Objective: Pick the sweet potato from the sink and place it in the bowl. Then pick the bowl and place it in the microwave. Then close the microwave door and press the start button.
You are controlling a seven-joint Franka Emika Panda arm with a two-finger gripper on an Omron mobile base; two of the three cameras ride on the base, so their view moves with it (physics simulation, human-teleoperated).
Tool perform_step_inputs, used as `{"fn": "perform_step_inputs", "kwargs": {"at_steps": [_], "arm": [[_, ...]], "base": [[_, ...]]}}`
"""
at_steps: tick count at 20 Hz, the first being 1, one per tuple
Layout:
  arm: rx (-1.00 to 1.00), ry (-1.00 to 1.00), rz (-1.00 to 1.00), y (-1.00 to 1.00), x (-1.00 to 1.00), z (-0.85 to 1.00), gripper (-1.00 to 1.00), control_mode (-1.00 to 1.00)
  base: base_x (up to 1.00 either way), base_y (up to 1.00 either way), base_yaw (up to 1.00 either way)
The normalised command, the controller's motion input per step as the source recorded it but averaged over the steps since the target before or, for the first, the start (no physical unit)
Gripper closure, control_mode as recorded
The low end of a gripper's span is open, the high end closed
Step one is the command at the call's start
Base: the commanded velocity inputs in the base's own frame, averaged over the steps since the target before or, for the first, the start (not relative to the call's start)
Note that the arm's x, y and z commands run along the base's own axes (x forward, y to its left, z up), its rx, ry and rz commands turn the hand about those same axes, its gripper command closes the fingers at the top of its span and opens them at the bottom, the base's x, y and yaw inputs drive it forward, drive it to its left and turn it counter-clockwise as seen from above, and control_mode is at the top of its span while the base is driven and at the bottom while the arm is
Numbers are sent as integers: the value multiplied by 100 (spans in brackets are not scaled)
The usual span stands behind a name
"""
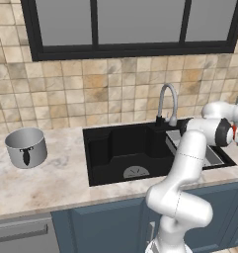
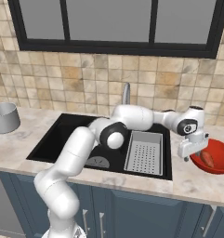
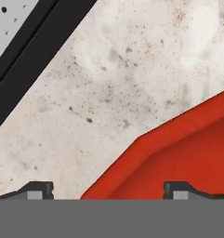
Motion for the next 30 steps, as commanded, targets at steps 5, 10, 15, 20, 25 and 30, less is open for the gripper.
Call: {"fn": "perform_step_inputs", "kwargs": {"at_steps": [5,10,15,20,25,30], "arm": [[-2,0,-6,0,1,-43,-100,-100],[-3,0,-5,0,3,-40,-100,-100],[-5,-1,-3,0,0,-36,100,-100],[-3,-1,1,0,0,-23,100,-100],[0,-5,0,0,-39,27,100,-100],[-3,-7,0,6,-59,61,100,-100]], "base": [[0,0,0],[0,0,0],[0,0,0],[0,0,0],[0,0,0],[0,0,0]]}}
